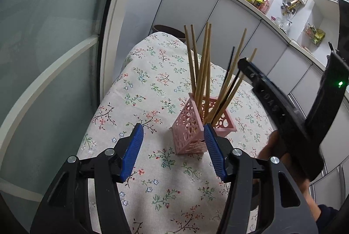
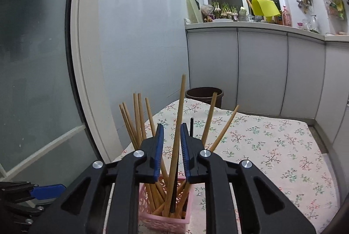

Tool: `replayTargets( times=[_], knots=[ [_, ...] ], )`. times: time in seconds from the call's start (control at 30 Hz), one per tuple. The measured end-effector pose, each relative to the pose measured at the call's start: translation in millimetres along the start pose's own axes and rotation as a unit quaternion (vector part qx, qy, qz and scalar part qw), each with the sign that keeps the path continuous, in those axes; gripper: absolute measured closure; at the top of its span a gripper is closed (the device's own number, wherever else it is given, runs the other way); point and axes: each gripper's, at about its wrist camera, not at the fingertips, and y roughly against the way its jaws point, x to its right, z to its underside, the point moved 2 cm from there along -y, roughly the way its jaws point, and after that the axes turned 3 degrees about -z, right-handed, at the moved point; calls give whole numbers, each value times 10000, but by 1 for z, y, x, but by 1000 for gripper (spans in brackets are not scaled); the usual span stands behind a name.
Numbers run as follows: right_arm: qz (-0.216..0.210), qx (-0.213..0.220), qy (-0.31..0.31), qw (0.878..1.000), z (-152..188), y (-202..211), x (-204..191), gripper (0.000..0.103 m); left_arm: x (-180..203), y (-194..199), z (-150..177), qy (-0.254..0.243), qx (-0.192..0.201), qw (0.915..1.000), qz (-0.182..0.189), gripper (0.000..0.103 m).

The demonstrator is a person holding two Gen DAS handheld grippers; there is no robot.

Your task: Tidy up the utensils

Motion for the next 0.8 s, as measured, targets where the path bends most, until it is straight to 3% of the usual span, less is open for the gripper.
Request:
replayTargets(
  times=[0.07, 0.2, 0.3, 0.4, 0.57, 0.8],
  knots=[
    [-4, -61, -81, 9999, -9, 11, 3, 74, 2, 4, 0, -6, -61, 10000, -6, 48],
    [-46, -812, -361, 9960, -21, 38, 8, 34, 10, 15, 0, 2, -241, 9997, -83, 48],
    [45, -1698, -592, 9837, -18, 56, 10, 29, 17, 29, -2, 13, -455, 9987, -250, 44],
    [-179, -2222, -841, 9712, -4, 96, 3, 17, 30, 50, -4, -146, -495, 9973, -527, 26],
    [-15, -2401, -840, 9671, 16, 149, 0, 13, 63, 93, -7, -694, -275, 9923, -992, 7],
    [375, -2234, -899, 9699, 30, 193, 16, 10, 113, 137, 8, -1330, 6, 9788, -1555, 7]
  ],
)
